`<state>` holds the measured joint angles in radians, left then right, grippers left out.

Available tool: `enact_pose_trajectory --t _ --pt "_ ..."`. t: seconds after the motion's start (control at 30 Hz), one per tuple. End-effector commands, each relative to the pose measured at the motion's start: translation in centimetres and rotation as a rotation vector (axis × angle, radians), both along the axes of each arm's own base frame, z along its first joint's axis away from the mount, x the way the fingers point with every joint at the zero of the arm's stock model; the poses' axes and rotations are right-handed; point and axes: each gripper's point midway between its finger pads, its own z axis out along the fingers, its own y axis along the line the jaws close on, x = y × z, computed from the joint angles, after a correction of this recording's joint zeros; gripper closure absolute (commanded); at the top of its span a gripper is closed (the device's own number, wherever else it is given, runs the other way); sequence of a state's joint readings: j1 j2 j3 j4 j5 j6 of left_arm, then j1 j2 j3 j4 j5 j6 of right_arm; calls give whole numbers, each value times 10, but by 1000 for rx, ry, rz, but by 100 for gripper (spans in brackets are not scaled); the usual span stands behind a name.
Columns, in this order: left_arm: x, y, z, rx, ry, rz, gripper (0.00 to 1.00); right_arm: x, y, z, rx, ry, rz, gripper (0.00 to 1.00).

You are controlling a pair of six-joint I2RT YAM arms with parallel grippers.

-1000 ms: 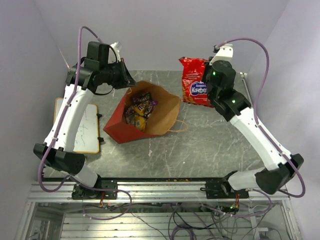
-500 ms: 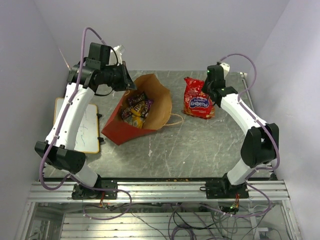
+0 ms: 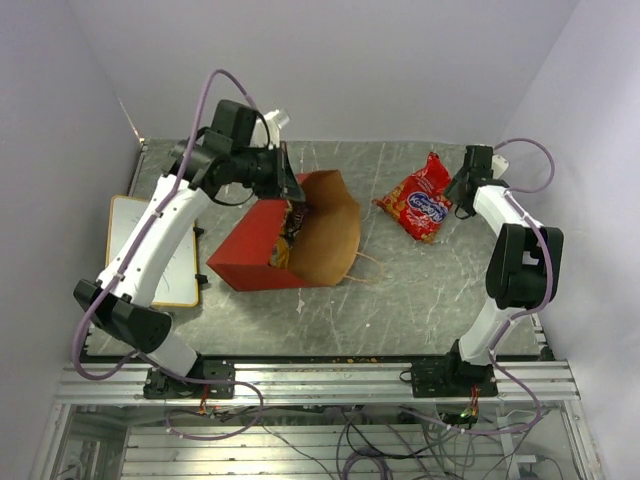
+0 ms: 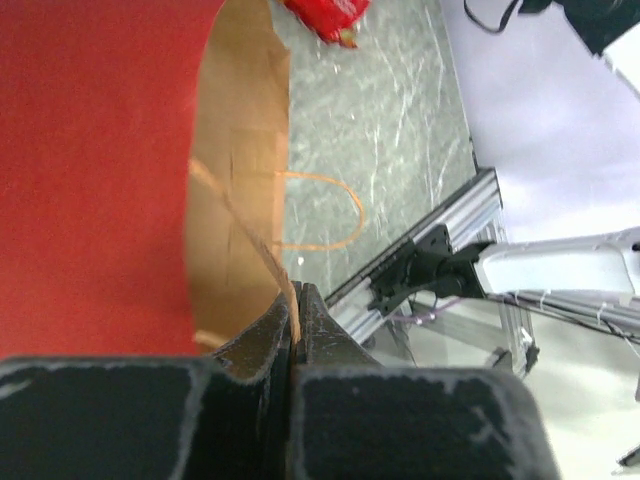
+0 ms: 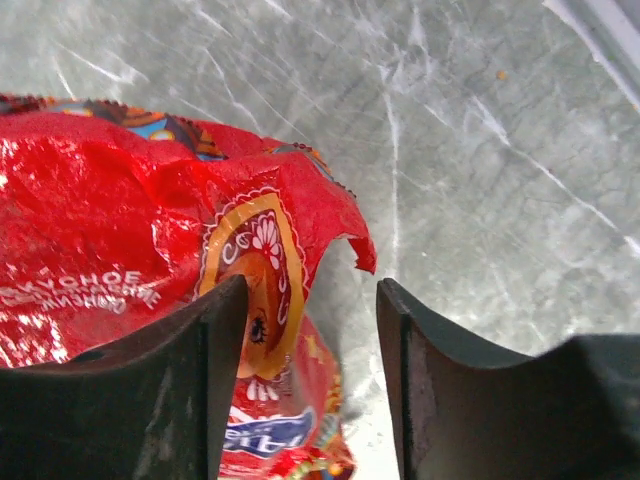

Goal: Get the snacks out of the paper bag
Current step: Place the snack at the center of the board, then take out the snack from the paper bag.

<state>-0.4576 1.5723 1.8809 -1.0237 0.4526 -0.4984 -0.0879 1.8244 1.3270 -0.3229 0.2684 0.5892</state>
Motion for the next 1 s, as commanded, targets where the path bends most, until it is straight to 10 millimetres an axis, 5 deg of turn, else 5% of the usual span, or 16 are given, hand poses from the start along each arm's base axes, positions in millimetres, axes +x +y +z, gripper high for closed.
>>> enact_pose_trajectory --t 0.0,0.13,0.27,0.37,0.6,0.77,0.97 --pt "-26 -15 -3 -62 30 -36 93 -25 -7 6 -97 92 45 40" --pt "-45 -23 -17 -86 66 -43 93 -39 -9 29 -132 96 61 23" --pt "-59 -26 -28 -85 95 -35 93 -45 1 62 -117 30 106 18" --pt "-66 -23 -33 -95 105 -4 93 -47 36 79 -39 -49 210 18" --pt "-78 -20 -35 -162 133 66 93 -71 155 106 95 -208 608 20" --pt "-83 -28 -36 -213 150 92 93 -109 195 118 130 -265 760 20" --pt "-89 -56 -38 -212 165 64 93 -163 237 98 267 -297 960 28"
